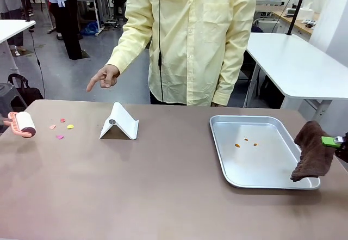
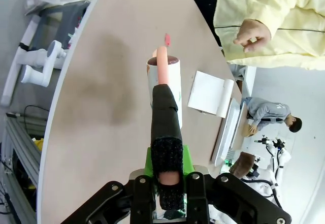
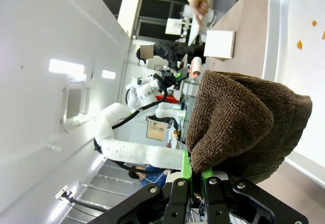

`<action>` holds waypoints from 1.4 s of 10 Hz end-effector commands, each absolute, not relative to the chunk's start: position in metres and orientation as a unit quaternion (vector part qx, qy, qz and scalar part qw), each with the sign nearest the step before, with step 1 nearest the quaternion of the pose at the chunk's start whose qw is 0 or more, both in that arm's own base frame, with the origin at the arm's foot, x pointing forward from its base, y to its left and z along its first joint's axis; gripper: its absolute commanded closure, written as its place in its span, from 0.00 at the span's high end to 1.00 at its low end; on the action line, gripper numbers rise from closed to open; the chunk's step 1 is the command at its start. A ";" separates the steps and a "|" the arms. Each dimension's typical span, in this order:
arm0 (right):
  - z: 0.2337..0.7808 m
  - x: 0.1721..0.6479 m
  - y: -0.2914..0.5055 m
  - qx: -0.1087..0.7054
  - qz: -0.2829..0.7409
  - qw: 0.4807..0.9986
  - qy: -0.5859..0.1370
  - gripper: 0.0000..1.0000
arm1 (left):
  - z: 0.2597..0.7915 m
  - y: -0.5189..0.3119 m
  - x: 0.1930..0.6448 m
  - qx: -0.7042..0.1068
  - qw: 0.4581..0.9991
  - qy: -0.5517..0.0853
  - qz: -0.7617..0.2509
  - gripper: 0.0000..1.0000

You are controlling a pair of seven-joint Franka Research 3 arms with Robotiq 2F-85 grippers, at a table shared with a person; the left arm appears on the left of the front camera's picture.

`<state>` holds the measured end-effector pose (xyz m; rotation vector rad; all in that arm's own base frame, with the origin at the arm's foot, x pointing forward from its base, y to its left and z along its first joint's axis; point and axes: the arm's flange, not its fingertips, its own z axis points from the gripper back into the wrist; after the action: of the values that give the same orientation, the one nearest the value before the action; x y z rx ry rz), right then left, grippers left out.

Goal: Clean the surface of the table.
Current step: If a person points to the right, clean the right side of the table with your right hand, and if they point to the left, clean the left side with your left hand.

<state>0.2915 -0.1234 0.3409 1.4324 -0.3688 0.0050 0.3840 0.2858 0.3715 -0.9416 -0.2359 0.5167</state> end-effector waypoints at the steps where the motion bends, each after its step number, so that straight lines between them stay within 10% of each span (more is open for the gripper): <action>1: 0.345 0.295 -0.121 0.656 -0.002 0.734 -0.174 0.00 | 0.370 0.280 0.397 -0.437 0.855 -0.097 0.261 0.22; 14: 0.345 0.295 -0.121 0.656 -0.002 0.734 -0.174 0.00 | 0.334 0.233 0.453 -0.402 0.876 -0.047 0.262 0.22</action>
<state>0.2915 -0.1235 0.3409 1.4324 -0.3689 0.0050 0.4431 0.2363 0.3451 -0.8701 -0.1307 0.5229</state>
